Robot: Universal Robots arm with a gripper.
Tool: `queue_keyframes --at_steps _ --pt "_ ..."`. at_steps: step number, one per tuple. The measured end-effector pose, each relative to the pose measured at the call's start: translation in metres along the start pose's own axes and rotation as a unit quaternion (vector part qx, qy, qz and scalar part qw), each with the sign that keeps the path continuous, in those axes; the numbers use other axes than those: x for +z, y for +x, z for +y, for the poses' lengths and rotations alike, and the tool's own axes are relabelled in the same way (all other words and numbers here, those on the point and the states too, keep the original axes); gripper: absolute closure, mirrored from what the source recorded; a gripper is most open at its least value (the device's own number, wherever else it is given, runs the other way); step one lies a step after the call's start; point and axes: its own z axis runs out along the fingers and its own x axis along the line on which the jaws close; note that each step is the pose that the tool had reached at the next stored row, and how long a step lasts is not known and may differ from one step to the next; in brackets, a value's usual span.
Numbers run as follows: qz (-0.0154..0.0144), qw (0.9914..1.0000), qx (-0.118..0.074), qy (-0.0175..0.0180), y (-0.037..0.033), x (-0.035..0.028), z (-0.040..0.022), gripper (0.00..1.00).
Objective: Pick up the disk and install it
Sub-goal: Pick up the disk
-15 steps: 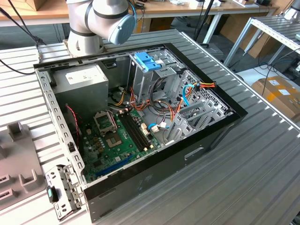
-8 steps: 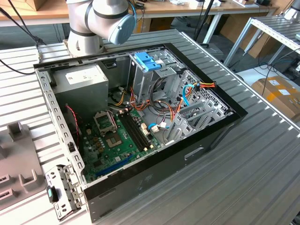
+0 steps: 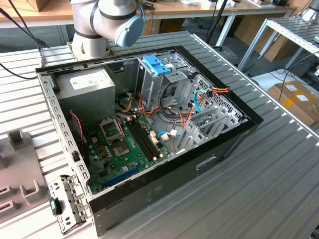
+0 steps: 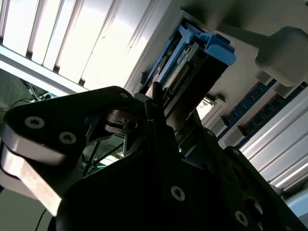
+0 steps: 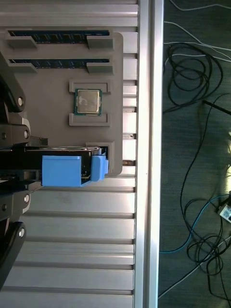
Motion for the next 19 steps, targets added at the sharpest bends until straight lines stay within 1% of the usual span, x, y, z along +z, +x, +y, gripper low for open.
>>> queue_keyframes --at_steps 2,5,6,9,19 --pt "0.0 1.0 0.0 0.0 0.0 -0.0006 0.0001 0.65" --pt "0.0001 1.0 0.0 0.0 -0.0001 -0.0108 -0.0001 0.65" --pt "0.0006 1.0 0.0 0.0 -0.0001 -0.0137 -0.0002 0.65" --pt "0.0018 1.0 0.0 -0.0001 -0.0002 -0.0202 -0.0002 0.65" --pt "0.0019 1.0 0.0 0.0 -0.0002 -0.0212 -0.0002 0.65"
